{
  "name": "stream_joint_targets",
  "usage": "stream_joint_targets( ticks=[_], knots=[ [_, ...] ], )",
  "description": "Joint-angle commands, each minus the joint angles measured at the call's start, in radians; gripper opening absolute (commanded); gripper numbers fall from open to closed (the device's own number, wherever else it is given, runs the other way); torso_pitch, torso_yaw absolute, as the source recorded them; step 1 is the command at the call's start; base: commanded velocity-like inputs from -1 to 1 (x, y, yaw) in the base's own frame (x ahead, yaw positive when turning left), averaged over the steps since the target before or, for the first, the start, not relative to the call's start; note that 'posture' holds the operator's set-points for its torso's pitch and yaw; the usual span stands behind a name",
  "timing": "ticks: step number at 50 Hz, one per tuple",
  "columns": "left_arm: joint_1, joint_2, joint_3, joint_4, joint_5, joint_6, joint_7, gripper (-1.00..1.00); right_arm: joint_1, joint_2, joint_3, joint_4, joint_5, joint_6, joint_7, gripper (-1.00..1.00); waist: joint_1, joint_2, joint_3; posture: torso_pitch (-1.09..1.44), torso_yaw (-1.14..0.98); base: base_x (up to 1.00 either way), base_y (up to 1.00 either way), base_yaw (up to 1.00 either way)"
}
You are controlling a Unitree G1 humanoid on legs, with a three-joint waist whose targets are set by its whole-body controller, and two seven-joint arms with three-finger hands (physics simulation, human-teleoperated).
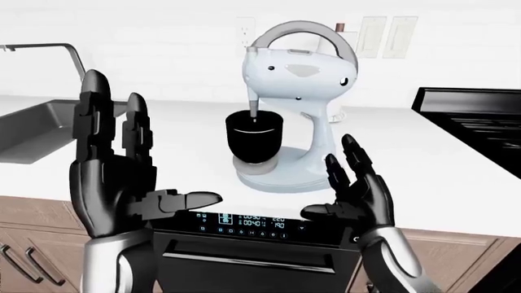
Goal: Open the stand mixer head.
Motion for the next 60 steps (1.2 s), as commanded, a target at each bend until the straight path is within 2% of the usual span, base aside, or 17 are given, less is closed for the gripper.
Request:
stream_joint_targets(
  ticks=[1,60],
  knots=[
    [-0.020,0.004,0.001,-0.022,-0.002,-0.019,-0.003,1.00,-0.021,0.001,0.000,-0.032,0.004,-0.029,0.006,1.00,0.000,0.002,0.001,-0.38,0.00,0.00,0.00,0.00],
    [-0.026,0.006,0.003,-0.030,-0.004,-0.012,0.004,1.00,-0.097,-0.002,-0.021,0.159,-0.034,-0.123,0.038,1.00,0.001,0.003,0.001,-0.38,0.00,0.00,0.00,0.00]
  ],
)
